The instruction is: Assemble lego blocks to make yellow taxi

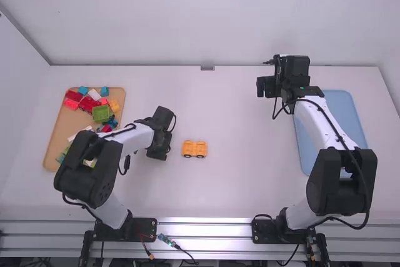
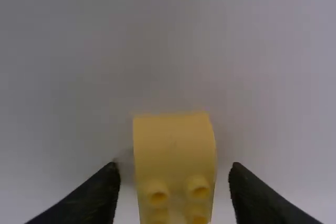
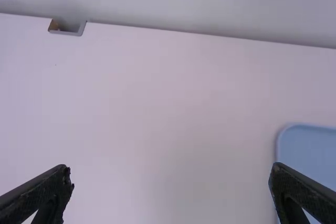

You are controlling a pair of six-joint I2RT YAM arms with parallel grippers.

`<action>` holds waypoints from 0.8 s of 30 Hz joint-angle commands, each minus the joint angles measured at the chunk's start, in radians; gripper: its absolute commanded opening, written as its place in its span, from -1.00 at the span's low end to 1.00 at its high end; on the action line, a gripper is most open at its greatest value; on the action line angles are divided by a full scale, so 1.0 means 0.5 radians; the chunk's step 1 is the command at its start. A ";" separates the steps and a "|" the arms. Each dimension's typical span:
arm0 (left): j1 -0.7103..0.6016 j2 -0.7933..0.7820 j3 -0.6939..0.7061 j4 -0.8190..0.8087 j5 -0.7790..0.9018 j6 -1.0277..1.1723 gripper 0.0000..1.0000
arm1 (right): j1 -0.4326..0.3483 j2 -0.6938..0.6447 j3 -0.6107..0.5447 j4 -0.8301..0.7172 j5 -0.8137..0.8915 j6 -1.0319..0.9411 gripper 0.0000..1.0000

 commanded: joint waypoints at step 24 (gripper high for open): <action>0.017 -0.176 0.500 -0.697 0.037 0.893 0.98 | 0.000 0.007 0.037 0.006 -0.006 0.011 0.99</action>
